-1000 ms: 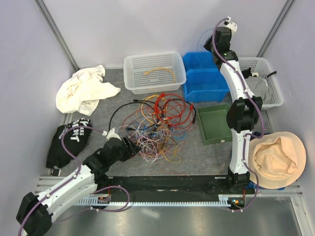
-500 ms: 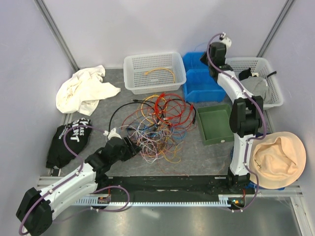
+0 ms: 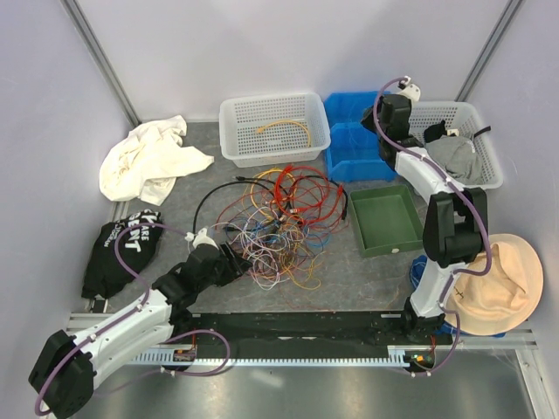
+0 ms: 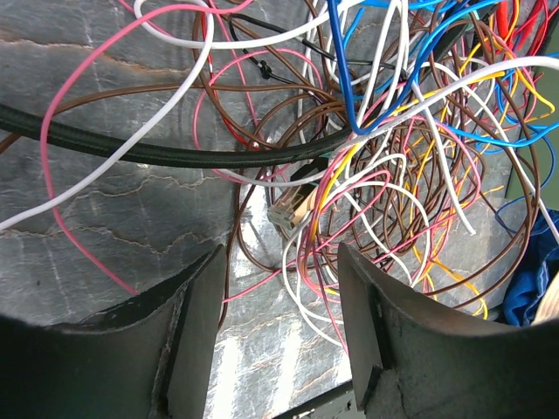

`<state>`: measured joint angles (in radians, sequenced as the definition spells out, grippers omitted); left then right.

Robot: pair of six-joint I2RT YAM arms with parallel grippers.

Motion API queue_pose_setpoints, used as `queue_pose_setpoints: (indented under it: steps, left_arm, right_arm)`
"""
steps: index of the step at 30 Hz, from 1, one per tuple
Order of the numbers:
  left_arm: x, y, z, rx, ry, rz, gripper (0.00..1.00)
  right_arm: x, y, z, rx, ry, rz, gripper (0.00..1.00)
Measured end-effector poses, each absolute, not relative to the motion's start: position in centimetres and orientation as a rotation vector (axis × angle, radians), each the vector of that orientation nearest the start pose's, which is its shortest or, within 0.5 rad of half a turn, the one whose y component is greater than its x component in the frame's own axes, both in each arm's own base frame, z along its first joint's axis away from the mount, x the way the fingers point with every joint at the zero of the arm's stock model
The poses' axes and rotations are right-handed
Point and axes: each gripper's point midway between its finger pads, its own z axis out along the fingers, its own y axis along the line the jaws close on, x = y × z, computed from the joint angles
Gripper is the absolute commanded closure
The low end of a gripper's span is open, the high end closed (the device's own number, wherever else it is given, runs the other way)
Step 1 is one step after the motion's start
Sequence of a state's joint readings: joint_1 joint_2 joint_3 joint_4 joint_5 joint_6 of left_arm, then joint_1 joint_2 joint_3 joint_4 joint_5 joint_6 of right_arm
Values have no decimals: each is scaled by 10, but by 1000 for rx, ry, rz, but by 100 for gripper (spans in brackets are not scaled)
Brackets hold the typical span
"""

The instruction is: Untangle the cables

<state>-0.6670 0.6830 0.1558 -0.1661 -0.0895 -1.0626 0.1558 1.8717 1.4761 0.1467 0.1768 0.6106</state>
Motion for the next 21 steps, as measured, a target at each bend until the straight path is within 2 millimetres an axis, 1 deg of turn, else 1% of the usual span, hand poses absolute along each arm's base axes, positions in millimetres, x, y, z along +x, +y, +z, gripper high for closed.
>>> queue_pose_setpoints:
  steps: [3,7,9,13,15,16,17,18,19,20,21]
  left_arm:
    - [174,-165,32,-516,2341,-793,40]
    - [173,-166,32,-513,2340,-802,40]
    - [174,-166,32,-513,2336,-807,40]
    - [174,-167,32,-521,2332,-816,40]
    - [174,-168,31,-525,2331,-820,40]
    - [174,-168,31,-527,2331,-821,40]
    - [174,-168,32,-527,2331,-822,40]
    - [174,-168,32,-529,2330,-824,39]
    - [174,-168,32,-530,2330,-824,37]
    - [174,-168,32,-530,2330,-825,36]
    - [175,-169,32,-530,2328,-828,35]
  right_arm:
    - [569,83,249,529,1714,402,100]
    - [556,84,257,525,1696,414,100]
    - [552,84,255,524,1697,414,100]
    - [548,83,238,527,1728,402,100]
    - [550,83,229,527,1746,393,100]
    - [551,83,224,526,1757,387,93]
    - [552,83,217,528,1771,382,80]
    - [554,84,208,531,1790,375,58]
    - [556,84,199,536,1810,369,49]
    - [556,84,191,546,1828,366,42]
    - [554,83,182,551,1854,353,33]
